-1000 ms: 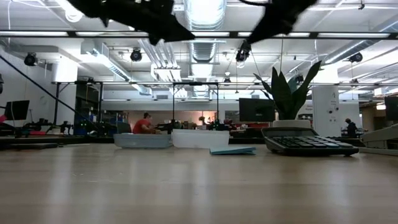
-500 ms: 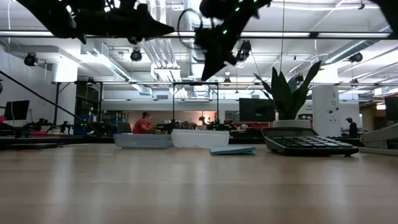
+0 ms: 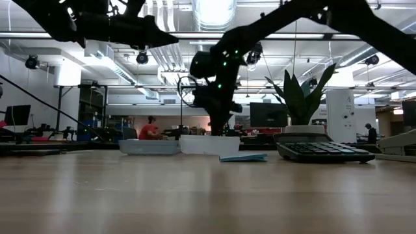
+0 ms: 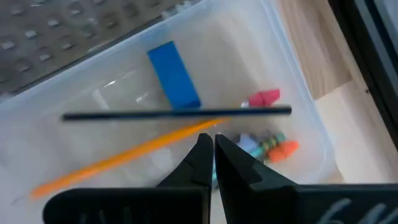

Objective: Pack school essentials
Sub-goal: Put the blue pencil into the transparent supply box

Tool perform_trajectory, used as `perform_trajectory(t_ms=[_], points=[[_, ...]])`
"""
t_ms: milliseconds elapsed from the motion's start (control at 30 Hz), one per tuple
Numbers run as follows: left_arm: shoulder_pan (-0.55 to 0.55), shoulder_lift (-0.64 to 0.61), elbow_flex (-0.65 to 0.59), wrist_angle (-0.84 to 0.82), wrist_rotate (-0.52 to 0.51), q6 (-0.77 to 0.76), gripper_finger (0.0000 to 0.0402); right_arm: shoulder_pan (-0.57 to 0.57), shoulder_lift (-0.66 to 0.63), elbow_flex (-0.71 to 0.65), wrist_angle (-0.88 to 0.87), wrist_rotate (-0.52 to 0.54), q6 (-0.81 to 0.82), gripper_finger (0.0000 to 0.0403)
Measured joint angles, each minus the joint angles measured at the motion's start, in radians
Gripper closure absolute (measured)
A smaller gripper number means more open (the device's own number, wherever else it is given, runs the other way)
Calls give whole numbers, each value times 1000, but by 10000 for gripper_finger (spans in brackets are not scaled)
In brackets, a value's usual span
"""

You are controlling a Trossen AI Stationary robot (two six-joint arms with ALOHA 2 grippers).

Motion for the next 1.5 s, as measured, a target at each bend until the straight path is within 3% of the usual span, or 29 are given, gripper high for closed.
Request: perform_trajectory(t_ms=[100,300,767,1233,1500], points=[[0,-9,-1,3,0,-1,402,-2,43,33,1,9,-7,394],[0,-37,-22,4,0,-1,401,-11,80,59,-39,134,-18,394],[2,-61,-38,7,0,0,402,-22,80,42,46,142,-28,394],[2,-61,-45,7,0,26,402,-22,53,20,-20,142,-33,394],[2,-60,-45,6,0,42,402,-23,53,-49,125,144,-40,394]])
